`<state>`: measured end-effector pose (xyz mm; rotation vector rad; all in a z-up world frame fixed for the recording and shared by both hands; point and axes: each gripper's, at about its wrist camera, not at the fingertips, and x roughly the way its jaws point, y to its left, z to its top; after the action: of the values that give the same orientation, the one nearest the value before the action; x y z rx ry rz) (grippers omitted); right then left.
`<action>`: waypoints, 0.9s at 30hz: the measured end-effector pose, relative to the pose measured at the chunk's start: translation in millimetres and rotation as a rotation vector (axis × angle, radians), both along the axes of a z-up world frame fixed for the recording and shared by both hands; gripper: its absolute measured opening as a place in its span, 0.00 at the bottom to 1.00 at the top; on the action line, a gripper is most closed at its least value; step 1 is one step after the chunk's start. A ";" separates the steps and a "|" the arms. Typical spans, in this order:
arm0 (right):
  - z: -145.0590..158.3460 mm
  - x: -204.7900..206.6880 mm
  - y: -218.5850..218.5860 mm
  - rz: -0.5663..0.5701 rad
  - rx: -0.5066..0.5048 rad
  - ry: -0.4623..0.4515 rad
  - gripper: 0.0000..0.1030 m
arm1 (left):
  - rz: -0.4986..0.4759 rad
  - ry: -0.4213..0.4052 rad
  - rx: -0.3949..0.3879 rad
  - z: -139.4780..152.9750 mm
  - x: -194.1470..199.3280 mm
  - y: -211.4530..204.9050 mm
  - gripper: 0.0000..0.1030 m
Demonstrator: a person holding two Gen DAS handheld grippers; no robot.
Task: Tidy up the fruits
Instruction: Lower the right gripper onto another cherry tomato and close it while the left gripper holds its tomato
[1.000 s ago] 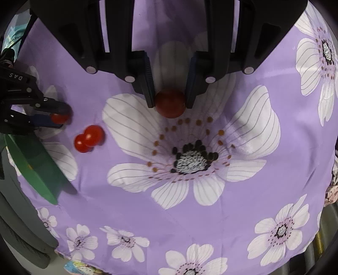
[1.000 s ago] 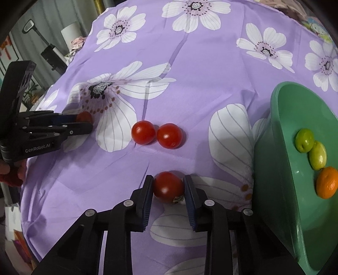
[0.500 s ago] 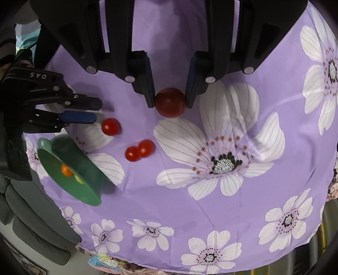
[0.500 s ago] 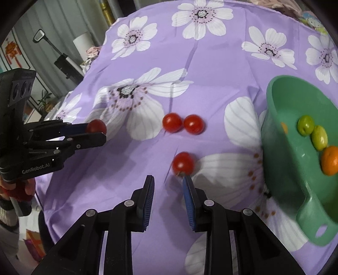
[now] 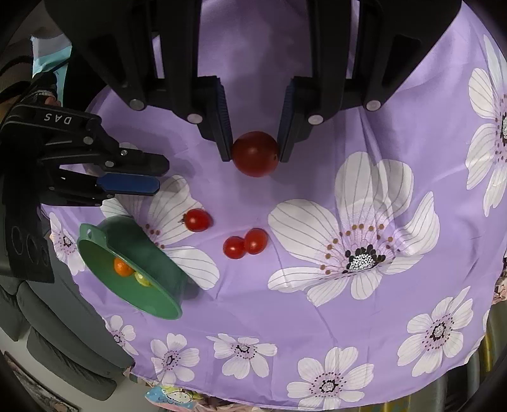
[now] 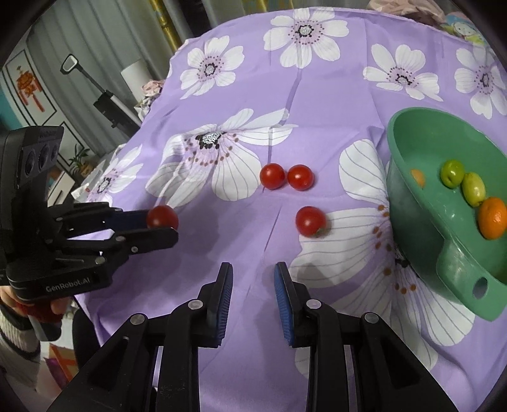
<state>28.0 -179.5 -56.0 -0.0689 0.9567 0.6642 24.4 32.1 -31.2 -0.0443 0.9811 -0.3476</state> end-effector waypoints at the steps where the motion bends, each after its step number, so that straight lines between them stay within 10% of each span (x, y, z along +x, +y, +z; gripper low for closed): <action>1: 0.5 -1.0 -1.7 -0.001 0.004 -0.002 0.29 | 0.003 -0.001 -0.003 0.4 -0.9 -0.8 0.27; 27: 21.1 -11.6 -31.5 0.003 0.126 -0.069 0.29 | 0.037 -0.011 -0.007 16.5 -8.2 -21.8 0.27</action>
<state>16.5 -211.0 -34.9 0.0179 0.8469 0.7190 16.3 10.3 -14.7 -0.0666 0.9667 -0.3166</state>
